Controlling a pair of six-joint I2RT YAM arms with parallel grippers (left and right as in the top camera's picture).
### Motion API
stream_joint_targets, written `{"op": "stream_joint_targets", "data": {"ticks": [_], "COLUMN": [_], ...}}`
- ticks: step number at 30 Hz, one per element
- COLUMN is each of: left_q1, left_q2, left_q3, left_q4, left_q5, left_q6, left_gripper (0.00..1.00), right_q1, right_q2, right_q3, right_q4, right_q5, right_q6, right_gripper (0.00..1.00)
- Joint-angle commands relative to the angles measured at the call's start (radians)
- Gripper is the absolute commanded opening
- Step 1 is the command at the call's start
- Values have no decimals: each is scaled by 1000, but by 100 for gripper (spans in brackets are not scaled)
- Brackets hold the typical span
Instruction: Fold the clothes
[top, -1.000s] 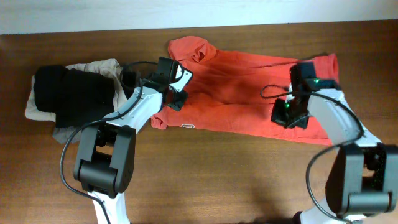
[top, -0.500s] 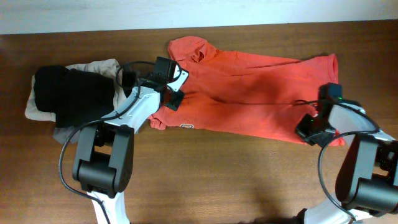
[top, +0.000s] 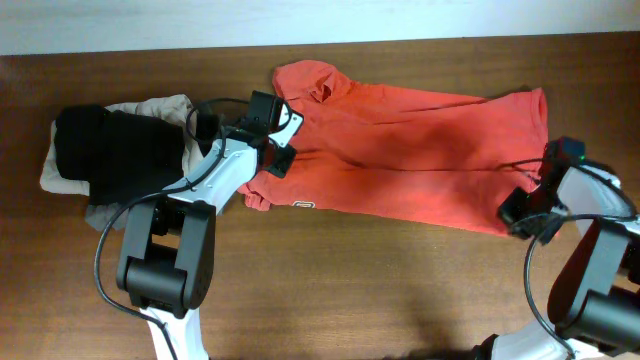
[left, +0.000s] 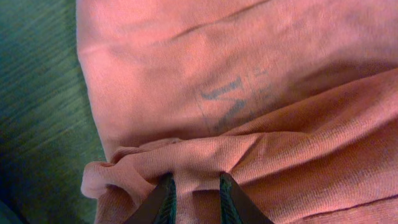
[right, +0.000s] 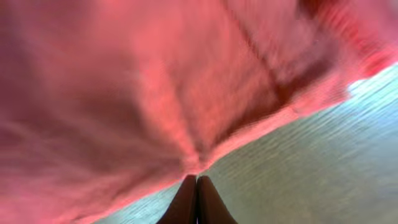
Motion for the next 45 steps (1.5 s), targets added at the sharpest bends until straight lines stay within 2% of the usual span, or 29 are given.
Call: {"op": "stream_joint_targets", "data": {"ticks": [1, 2, 5, 6, 11, 13, 16, 18, 21, 26, 31, 37, 45], "left_q1": [11, 11, 11, 10, -1, -10, -16, -17, -15, -2, -2, -2, -2], "left_q2": [5, -5, -44, -56, -97, -88, -75, -65, -39, 23, 48, 49, 49], "left_q3": [27, 44, 99, 119, 180, 171, 123, 83, 16, -18, -18, -18, -18], "left_q4": [-35, -43, -58, -72, -162, -227, -262, -255, -211, -150, -116, -97, -97], "left_q5": [-22, -22, -21, -20, 73, 122, 124, 122, 112, 56, 40, -39, -41], "left_q6": [-6, -7, -32, -41, -55, -59, -59, -59, -59, -58, -58, -58, -54], "left_gripper": [24, 27, 47, 50, 57, 55, 40, 32, 26, 25, 26, 27, 34], "right_q1": [-6, -6, -6, -6, 7, 34, 65, 81, 91, 62, 17, -89, -192], "right_q2": [-76, -84, -98, -99, -93, -90, -84, -84, -82, -82, -82, -82, -82], "right_q3": [108, 122, 142, 142, 129, 96, 42, -5, -83, -209, -282, -293, -261], "right_q4": [-40, -51, -69, -73, -103, -90, -48, 2, 93, 256, 390, 411, 385], "right_q5": [-66, -79, -82, -88, -127, -127, -127, -127, -122, 5, 74, 134, 81], "right_q6": [-80, -82, -81, -81, -85, -84, -83, -76, -51, 71, 78, 78, 31], "right_gripper": [4, 4, 4, 4, 4, 4, 4, 4, 4, 4, 5, 4, 4]}}
